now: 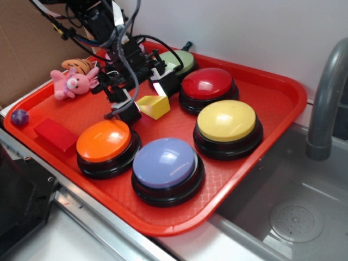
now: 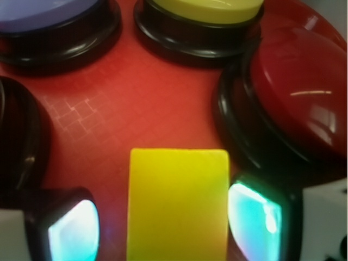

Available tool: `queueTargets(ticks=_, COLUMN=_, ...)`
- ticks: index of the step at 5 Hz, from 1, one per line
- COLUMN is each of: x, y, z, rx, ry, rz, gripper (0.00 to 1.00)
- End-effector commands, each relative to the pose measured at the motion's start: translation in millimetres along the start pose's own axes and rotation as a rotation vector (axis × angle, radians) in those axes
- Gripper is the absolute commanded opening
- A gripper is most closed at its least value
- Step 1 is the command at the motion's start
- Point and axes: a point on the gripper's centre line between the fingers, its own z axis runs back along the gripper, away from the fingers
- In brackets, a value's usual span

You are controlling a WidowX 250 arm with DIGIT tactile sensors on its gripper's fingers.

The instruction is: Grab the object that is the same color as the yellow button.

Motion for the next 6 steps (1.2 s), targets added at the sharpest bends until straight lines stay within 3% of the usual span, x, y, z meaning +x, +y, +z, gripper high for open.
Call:
queueTargets(ticks=1, x=8, y=5, z=1, rx=-0.020, ry=0.062, rz=0.099, gripper=0.00)
queueTargets(ticks=3, x=8, y=8, z=12, rx=0.011, ry=0.095, rz=0.185, gripper=0.00)
queueTargets(ticks=4, x=16, y=9, z=47, rx=0.072, ry=0.217, rz=0.392, gripper=0.00)
queueTargets(ticks=5, x=20, y=13, z=68, rx=0.091, ry=0.372, rz=0.635, gripper=0.00)
queueTargets(ticks=6, x=8, y=13, z=90, rx=0.121, ry=0.534, rz=0.874, gripper=0.00)
